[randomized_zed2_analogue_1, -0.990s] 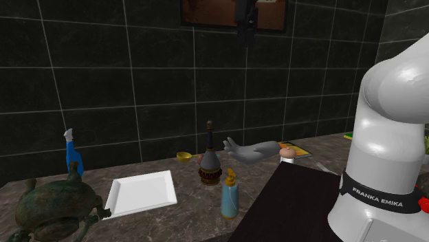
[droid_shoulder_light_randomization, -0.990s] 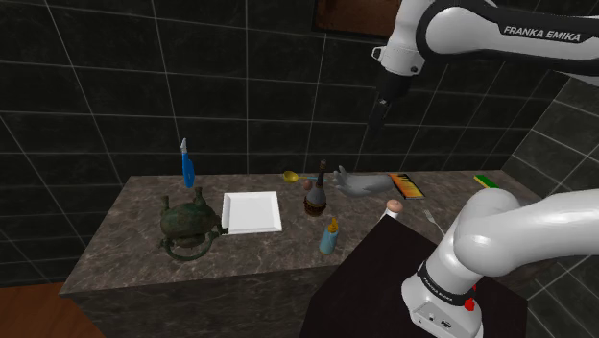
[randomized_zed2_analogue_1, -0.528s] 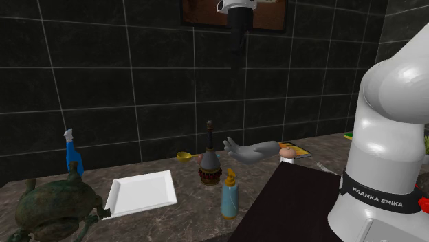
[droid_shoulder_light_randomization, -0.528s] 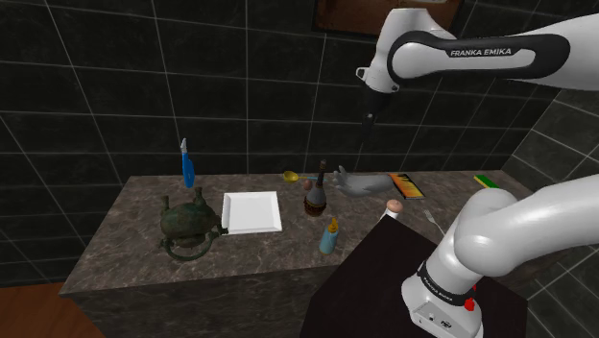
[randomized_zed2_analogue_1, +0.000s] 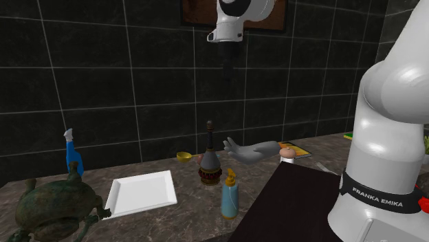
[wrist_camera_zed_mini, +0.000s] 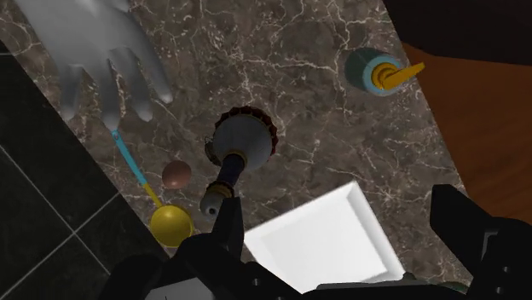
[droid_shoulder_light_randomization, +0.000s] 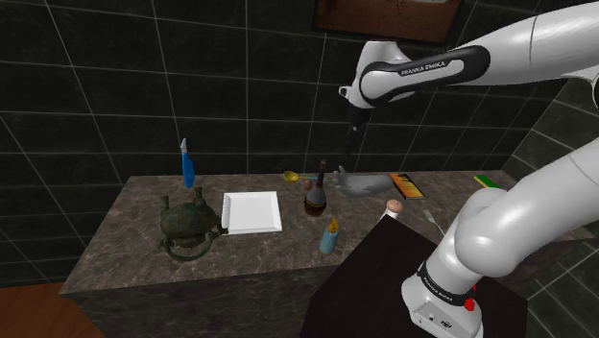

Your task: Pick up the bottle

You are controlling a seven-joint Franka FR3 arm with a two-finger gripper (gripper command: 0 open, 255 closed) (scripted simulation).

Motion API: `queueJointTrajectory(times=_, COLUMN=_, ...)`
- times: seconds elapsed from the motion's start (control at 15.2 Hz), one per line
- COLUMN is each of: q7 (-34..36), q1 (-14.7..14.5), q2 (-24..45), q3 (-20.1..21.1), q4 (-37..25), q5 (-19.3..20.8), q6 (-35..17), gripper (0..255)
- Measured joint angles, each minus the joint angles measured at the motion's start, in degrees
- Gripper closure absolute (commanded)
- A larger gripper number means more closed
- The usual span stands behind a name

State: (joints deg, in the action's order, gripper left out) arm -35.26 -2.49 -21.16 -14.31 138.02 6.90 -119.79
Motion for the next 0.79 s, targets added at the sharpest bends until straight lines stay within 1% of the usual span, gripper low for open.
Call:
queueJointTrajectory(times=0.2, q7=-5.69, q1=-0.44, q2=6.62, q3=-2.51, q4=-1.78, q5=-1.02, q6=-4.60, gripper=0)
queueJointTrajectory(times=0.4, q7=-10.81, q1=-1.22, q2=13.43, q3=-3.86, q4=-4.60, q5=-3.12, q6=-8.14, gripper=0)
queueJointTrajectory(times=0.53, q7=-15.07, q1=-1.20, q2=18.31, q3=-4.83, q4=-7.06, q5=-5.00, q6=-10.22, gripper=0)
queueJointTrajectory(times=0.79, q7=-22.31, q1=-0.91, q2=27.51, q3=-4.92, q4=-12.19, q5=-9.11, q6=-13.37, gripper=0)
